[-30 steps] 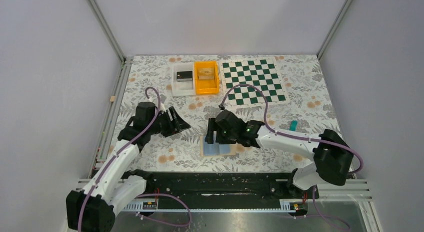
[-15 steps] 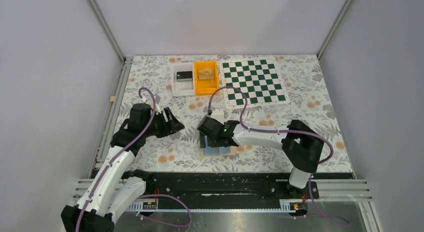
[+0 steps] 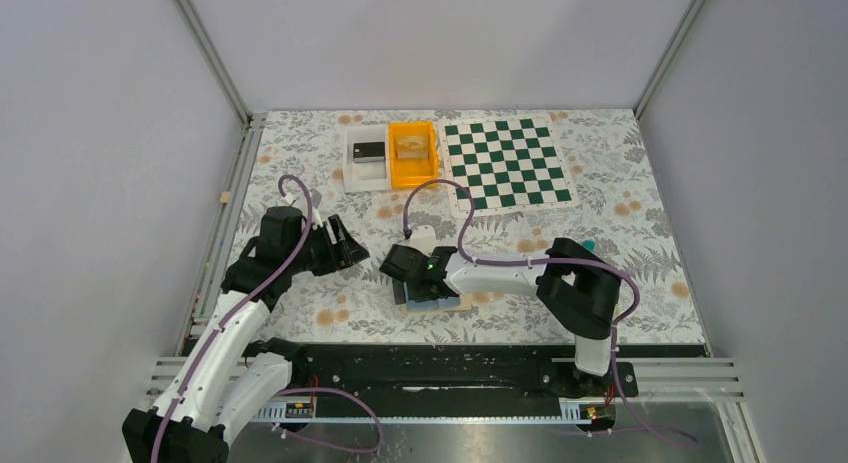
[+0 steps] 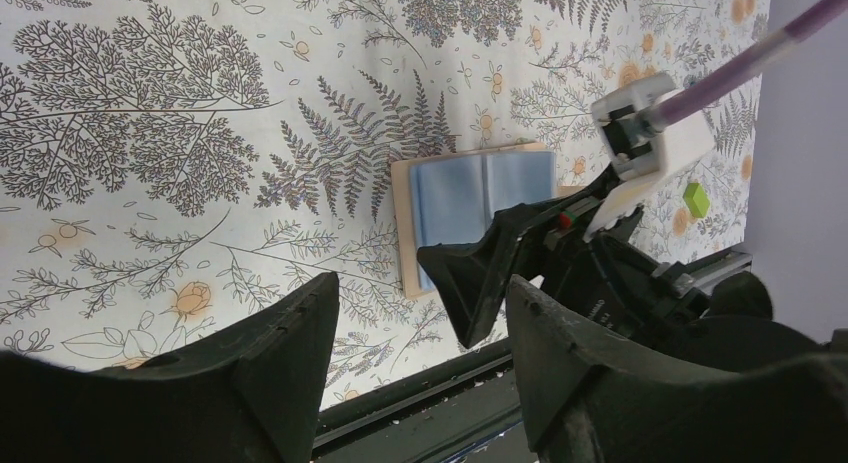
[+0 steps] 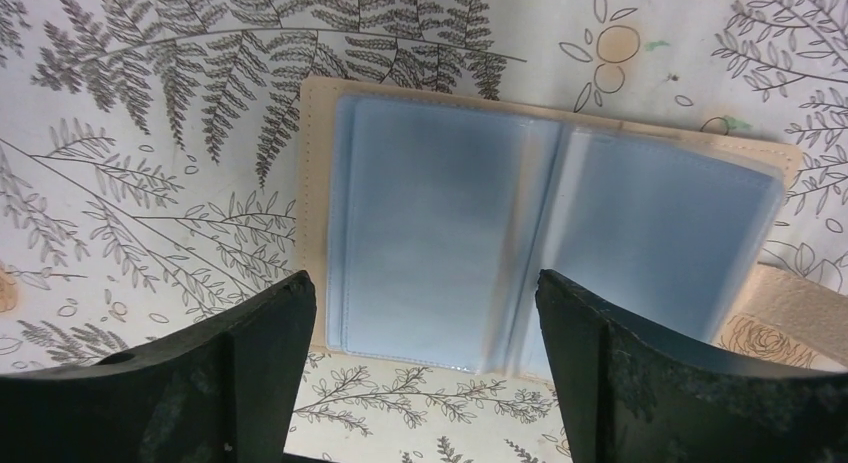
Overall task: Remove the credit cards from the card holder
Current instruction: Remove the credit card from the card holder.
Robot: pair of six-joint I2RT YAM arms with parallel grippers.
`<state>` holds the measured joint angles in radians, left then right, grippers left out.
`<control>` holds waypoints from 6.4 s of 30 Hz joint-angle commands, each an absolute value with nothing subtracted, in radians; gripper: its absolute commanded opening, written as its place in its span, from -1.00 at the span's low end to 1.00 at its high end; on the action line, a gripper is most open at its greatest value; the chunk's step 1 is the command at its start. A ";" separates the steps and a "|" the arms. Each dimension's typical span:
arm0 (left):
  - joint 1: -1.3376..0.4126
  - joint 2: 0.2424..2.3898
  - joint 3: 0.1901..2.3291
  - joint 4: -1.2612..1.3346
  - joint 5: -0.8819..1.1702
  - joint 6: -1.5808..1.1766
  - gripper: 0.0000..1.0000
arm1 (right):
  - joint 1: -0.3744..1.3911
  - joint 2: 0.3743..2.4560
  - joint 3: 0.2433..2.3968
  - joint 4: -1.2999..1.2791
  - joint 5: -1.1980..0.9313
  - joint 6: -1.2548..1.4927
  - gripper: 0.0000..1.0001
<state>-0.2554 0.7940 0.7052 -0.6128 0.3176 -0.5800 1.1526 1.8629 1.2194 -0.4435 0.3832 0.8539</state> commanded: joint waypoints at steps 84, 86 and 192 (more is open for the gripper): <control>-0.317 0.774 0.459 -0.357 0.224 -0.830 0.29 | 1.187 1.907 1.233 -0.433 0.398 0.932 0.13; -0.318 0.801 0.423 -0.316 0.261 -0.848 0.28 | 1.186 1.904 1.220 -0.421 0.395 0.936 0.05; -0.541 1.267 0.444 0.154 0.474 -0.941 -0.46 | 1.154 1.635 0.877 -0.036 0.301 0.975 0.29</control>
